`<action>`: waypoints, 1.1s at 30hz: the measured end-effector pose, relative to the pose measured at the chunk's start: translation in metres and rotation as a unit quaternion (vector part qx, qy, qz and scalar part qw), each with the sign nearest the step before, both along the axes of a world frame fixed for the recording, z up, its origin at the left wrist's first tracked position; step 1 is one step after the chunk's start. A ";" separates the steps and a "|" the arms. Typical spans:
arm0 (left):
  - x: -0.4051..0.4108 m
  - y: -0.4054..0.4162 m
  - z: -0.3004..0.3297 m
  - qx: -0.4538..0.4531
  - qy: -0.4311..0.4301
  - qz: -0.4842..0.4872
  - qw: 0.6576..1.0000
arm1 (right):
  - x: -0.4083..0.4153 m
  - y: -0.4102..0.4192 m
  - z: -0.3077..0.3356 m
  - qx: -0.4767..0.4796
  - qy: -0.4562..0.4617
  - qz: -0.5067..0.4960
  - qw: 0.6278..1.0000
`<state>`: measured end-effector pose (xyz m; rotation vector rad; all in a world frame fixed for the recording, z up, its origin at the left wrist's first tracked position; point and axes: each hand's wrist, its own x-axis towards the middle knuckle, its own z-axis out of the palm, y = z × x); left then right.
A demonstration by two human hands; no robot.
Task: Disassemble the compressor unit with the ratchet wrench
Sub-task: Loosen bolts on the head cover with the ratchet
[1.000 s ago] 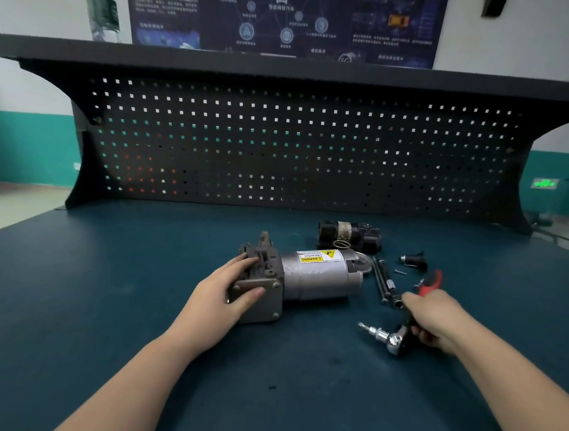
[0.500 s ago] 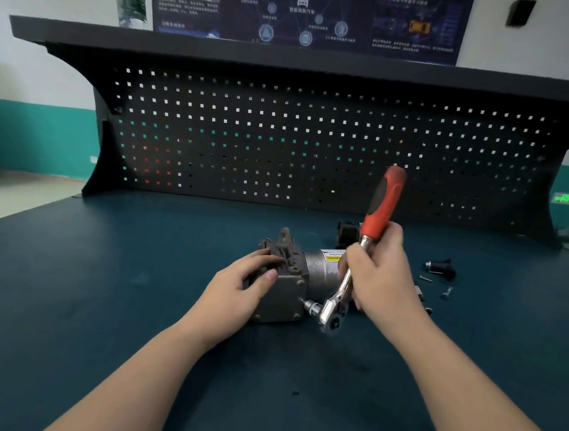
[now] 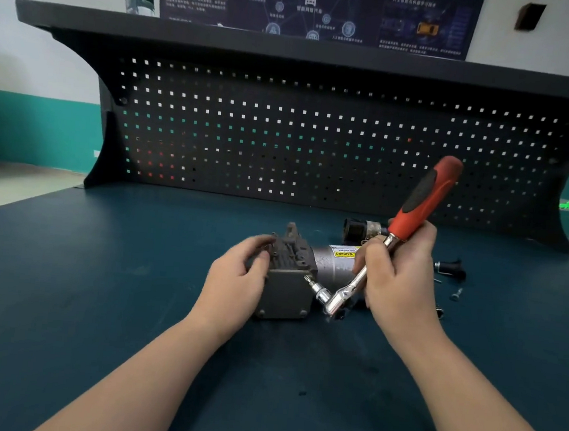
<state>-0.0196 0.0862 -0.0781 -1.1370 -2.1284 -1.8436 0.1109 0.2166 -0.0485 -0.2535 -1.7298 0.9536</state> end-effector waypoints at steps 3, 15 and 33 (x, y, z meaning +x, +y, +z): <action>0.019 -0.009 0.006 0.106 0.072 0.143 0.981 | 0.003 -0.001 0.000 0.023 -0.002 -0.014 1.000; 0.061 0.008 0.008 0.001 -0.443 -0.263 0.857 | 0.008 -0.011 -0.007 0.100 0.026 0.001 0.995; 0.041 0.004 0.010 0.122 -0.607 -0.303 0.725 | -0.001 -0.033 -0.007 0.077 0.013 0.123 0.989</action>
